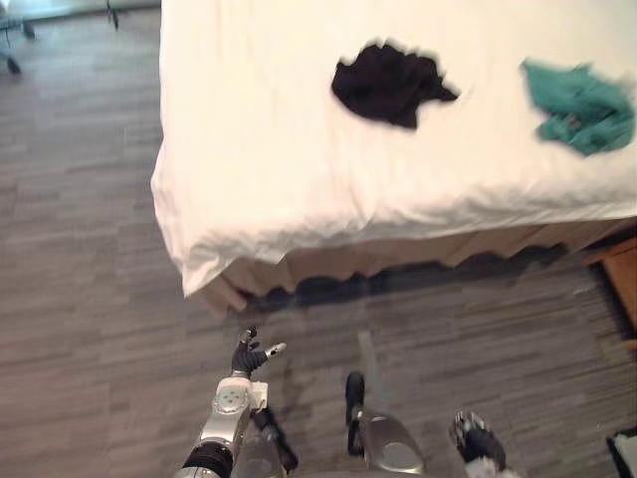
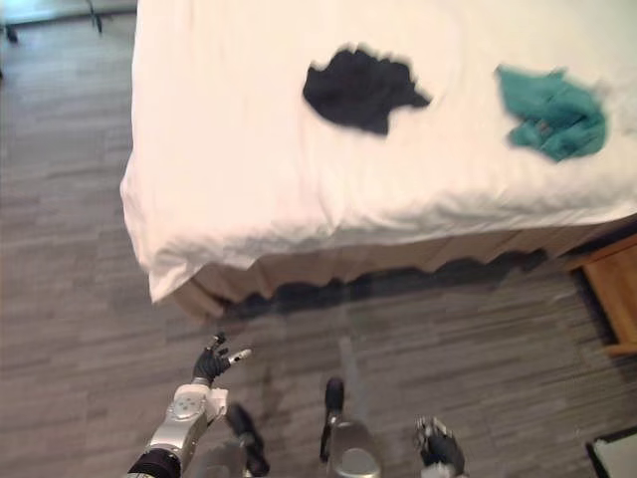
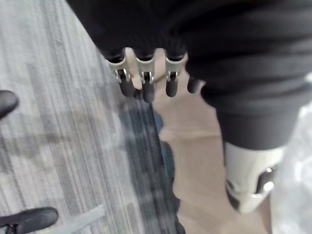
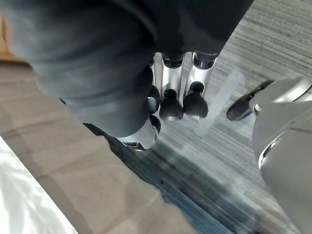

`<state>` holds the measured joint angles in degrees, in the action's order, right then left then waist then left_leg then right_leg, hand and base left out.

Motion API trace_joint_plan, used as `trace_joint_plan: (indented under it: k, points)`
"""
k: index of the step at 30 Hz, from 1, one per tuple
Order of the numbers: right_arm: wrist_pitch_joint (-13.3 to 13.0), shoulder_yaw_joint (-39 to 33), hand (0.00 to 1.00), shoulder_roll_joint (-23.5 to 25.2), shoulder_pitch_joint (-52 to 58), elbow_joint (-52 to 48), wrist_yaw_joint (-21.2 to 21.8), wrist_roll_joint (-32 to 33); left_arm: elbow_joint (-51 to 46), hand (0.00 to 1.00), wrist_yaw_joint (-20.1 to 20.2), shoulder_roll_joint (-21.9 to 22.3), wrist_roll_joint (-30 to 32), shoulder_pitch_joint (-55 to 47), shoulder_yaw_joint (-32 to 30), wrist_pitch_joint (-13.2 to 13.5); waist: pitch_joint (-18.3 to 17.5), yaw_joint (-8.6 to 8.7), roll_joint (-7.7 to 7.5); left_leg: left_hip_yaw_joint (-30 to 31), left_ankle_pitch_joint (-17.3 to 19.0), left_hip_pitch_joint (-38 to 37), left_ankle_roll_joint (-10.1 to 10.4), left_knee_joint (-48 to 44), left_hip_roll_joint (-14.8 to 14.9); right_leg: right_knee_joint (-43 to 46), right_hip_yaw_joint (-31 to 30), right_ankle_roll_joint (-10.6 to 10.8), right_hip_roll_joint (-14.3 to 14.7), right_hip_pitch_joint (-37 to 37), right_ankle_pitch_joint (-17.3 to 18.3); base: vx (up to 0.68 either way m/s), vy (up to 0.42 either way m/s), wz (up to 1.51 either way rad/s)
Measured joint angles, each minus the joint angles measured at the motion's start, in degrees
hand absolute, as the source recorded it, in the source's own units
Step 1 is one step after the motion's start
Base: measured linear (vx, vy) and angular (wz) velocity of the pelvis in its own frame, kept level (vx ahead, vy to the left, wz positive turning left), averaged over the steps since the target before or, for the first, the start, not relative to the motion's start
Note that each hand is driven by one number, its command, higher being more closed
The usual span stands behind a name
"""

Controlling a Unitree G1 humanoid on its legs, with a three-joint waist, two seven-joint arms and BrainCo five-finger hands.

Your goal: Tidy the bed and pick cloth on bed and put in laundry

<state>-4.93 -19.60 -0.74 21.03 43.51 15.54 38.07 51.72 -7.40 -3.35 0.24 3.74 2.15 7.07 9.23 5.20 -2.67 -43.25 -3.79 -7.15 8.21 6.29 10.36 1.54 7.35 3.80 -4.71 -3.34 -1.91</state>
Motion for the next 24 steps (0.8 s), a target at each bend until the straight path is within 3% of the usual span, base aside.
trace_joint_plan:
  k: [3, 5, 6, 7, 8, 9, 10, 11, 13, 14, 15, 16, 17, 18, 20, 21, 24]
  points:
    - [0.20, 0.12, 0.00, 1.66, 0.05, 2.40, 0.16, -3.22, 2.03, 0.00, 0.06, 0.52, 2.54, -1.83, -0.53, -0.86, -2.20, 0.92, 1.32, -5.82, 0.40, -2.84, 0.65, -0.26, 0.96, -1.23, -1.43, -0.33, 0.84, 0.44, 1.28, 0.02, -0.009, -0.65]
    - [-0.88, 0.72, 0.00, 2.72, -1.33, 2.79, 0.21, -7.61, 3.08, 0.00, -0.39, 0.61, 3.97, -5.72, -5.64, -2.18, -3.71, 0.23, 3.55, -17.17, 0.58, -6.53, 2.03, -0.44, 4.15, 2.09, 15.88, -4.41, -0.86, -0.25, 3.93, 0.04, 0.001, -2.04]
    - [-0.87, 1.26, 0.00, 2.35, -2.29, 2.87, 0.56, -8.77, 3.29, 0.00, -0.73, 0.26, 4.08, -6.26, -6.63, -2.68, -3.89, -0.22, 3.32, -19.98, 0.40, -8.14, 2.34, -0.63, 4.72, 2.67, 19.05, -4.35, -1.39, -0.93, 3.96, 0.14, -0.058, -2.60]
    - [-0.86, 2.79, 0.00, 2.13, -3.21, 3.77, 1.37, -10.78, 3.69, 0.00, -1.70, -0.90, 3.93, -7.03, -7.78, -3.27, -4.68, -1.83, 1.37, -25.61, 0.20, -10.57, 2.69, -2.22, 4.99, 3.04, 23.78, -4.52, -1.98, -0.65, 1.63, 0.16, -0.117, -2.31]
    - [-0.79, 4.10, 0.00, 1.86, -4.17, 5.48, 2.06, -11.50, 4.28, 0.00, -2.57, -1.70, 3.71, -7.13, -7.88, -3.89, -5.05, -2.41, 0.31, -28.90, 0.27, -12.13, 2.76, -3.84, 5.74, 2.78, 23.80, -5.78, -1.23, -0.66, -1.39, 0.15, -0.256, -2.19]
    - [-0.61, 5.07, 0.00, 1.29, -6.08, 7.66, 3.11, -12.37, 6.21, 0.00, -2.52, -2.16, 3.47, -5.49, -6.77, -4.49, -4.94, -0.64, -0.02, -29.86, -0.10, -12.97, 2.60, -6.89, 8.13, 2.84, 22.45, -7.41, 0.60, -0.65, -0.79, 0.10, -0.271, -1.19]
    - [-0.45, 5.21, 0.00, 0.91, -6.57, 8.11, 3.21, -12.38, 6.49, 0.00, -2.48, -1.80, 3.47, -4.81, -6.32, -4.72, -4.83, -0.34, 0.15, -29.56, -0.41, -13.05, 2.66, -7.75, 8.62, 2.87, 21.97, -7.61, 0.92, -0.69, -0.62, 0.13, -0.325, -0.69]
    - [0.03, 5.70, 0.00, -0.31, -8.01, 9.69, 3.29, -12.30, 6.87, 0.00, -2.44, -0.52, 3.47, -3.46, -5.59, -5.21, -4.54, 0.23, 0.59, -27.62, -1.93, -13.36, 3.99, -11.17, 10.15, 2.88, 20.65, -7.93, 1.29, -0.66, -0.13, 0.12, -0.219, -0.57]
    - [0.29, 6.52, 0.00, -1.19, -8.70, 10.24, 3.25, -12.37, 7.69, 0.00, -2.38, 1.05, 3.44, -2.63, -6.38, -5.87, -3.99, 0.54, 0.91, -21.25, -2.72, -13.06, 3.66, -21.27, 13.96, 2.94, 18.17, -8.01, 1.95, 0.38, 0.83, 0.10, -0.110, -0.83]
    - [0.22, 6.30, 0.00, -1.38, -8.59, 10.13, 2.87, -12.84, 8.50, 0.00, -2.39, 2.51, 2.97, -3.46, -9.79, -6.46, -2.91, 0.38, 2.35, -12.04, -6.16, -11.09, -3.36, -33.37, 18.38, 3.16, 14.72, -8.74, 3.01, 1.78, 1.76, 0.08, -0.047, -1.10]
    - [-0.07, 6.39, 0.00, -1.63, -8.78, 9.89, 2.48, -13.46, 8.66, 0.00, -2.40, 2.91, 2.94, -3.98, -11.25, -6.61, -2.97, 0.31, 2.32, -7.04, -9.49, -9.37, -7.62, -38.27, 19.59, 3.24, 12.85, -9.16, 3.48, 2.30, 2.07, 0.10, -0.037, -1.51]
    - [-0.43, 6.84, 0.00, -1.77, -9.31, 9.71, 2.03, -14.09, 8.81, 0.00, -2.45, 3.58, 2.92, -5.38, -12.71, -6.76, -2.75, -0.50, 2.20, 2.09, -8.69, -5.26, -10.16, -44.61, 19.62, 3.40, 9.78, -9.99, 4.19, 2.49, 2.63, 0.14, -0.002, -1.65]
    - [-1.64, 6.27, 0.00, -2.97, -10.91, 9.62, 1.52, -15.59, 8.41, 0.00, -2.41, 4.06, 2.93, -5.68, -14.03, -6.40, -1.85, -1.32, 4.04, 15.05, 4.23, 2.04, -5.41, -52.85, 16.20, 3.67, 4.05, -11.80, 5.58, 1.88, 3.64, 0.14, 0.089, -2.35]
    - [-1.87, 7.07, 0.00, -4.21, -13.23, 12.09, 1.19, -15.73, 7.42, 0.00, -2.59, 3.70, 2.86, -5.65, -14.20, -6.01, -1.45, -3.21, 4.66, 22.68, 11.26, 7.10, -4.78, -55.32, 11.05, 3.99, -1.26, -12.54, 7.01, 1.16, 3.64, 0.11, 0.089, -2.27]
    - [-1.85, 9.01, 0.00, -3.90, -14.69, 13.70, 1.28, -15.77, 7.44, 0.00, -2.61, 2.86, 2.91, -6.47, -13.99, -5.07, -1.14, -4.54, 4.27, 26.44, 15.31, 10.23, -4.78, -51.53, 6.92, 3.07, -6.26, -12.40, 8.73, 2.44, 3.64, 0.15, 0.108, -2.04]
    - [-2.38, 10.88, 0.00, -3.80, -14.57, 13.46, 1.32, -15.80, 7.19, 0.00, -2.55, 2.36, 2.56, -6.85, -14.09, -3.51, -1.02, -4.58, 3.87, 27.71, 16.50, 11.91, -4.23, -43.97, 5.21, 2.20, -9.20, -12.13, 9.48, 4.41, 3.84, 0.20, 0.124, -1.57]
    - [-3.10, 13.45, 0.00, -3.93, -15.31, 13.40, 1.38, -15.76, 6.56, 0.00, -2.47, 2.34, 2.25, -6.49, -14.09, -2.05, -0.85, -5.04, 2.87, 31.22, 16.21, 15.84, -4.05, -32.24, 1.28, 2.28, -15.41, -11.69, 9.24, 4.64, 4.66, 0.20, 0.177, -1.15]
